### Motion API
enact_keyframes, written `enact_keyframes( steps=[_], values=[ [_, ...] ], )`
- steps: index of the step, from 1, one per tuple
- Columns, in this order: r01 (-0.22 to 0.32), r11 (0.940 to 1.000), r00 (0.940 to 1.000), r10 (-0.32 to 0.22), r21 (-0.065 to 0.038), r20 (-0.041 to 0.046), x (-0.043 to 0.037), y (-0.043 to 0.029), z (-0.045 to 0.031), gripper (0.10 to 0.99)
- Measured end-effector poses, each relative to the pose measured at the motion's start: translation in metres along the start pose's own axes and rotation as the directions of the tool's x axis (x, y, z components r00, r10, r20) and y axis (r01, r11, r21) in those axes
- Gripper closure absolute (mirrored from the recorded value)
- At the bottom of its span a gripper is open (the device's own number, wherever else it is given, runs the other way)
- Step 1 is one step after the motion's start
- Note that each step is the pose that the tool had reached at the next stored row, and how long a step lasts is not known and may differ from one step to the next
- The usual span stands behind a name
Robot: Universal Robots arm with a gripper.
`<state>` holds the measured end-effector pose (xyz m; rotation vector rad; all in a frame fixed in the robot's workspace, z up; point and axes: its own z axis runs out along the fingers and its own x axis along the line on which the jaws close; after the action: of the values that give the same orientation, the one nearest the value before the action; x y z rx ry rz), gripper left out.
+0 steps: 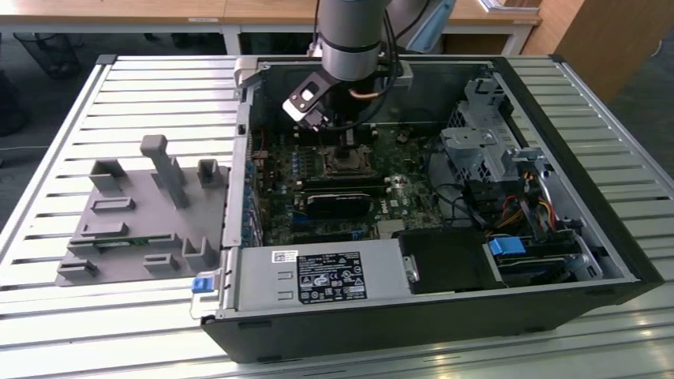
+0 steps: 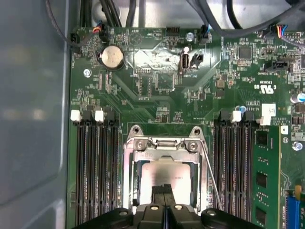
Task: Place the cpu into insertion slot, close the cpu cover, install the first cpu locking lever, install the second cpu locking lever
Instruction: 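Close the cpu cover, then install the first cpu locking lever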
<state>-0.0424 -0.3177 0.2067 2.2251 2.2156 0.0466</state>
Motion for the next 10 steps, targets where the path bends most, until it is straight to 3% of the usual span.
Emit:
enact_keyframes(
  steps=[10],
  values=[
    [0.000,1.0000,1.0000,0.000,0.000,0.0000,0.0000,0.0054,0.0001,0.980]
  ],
)
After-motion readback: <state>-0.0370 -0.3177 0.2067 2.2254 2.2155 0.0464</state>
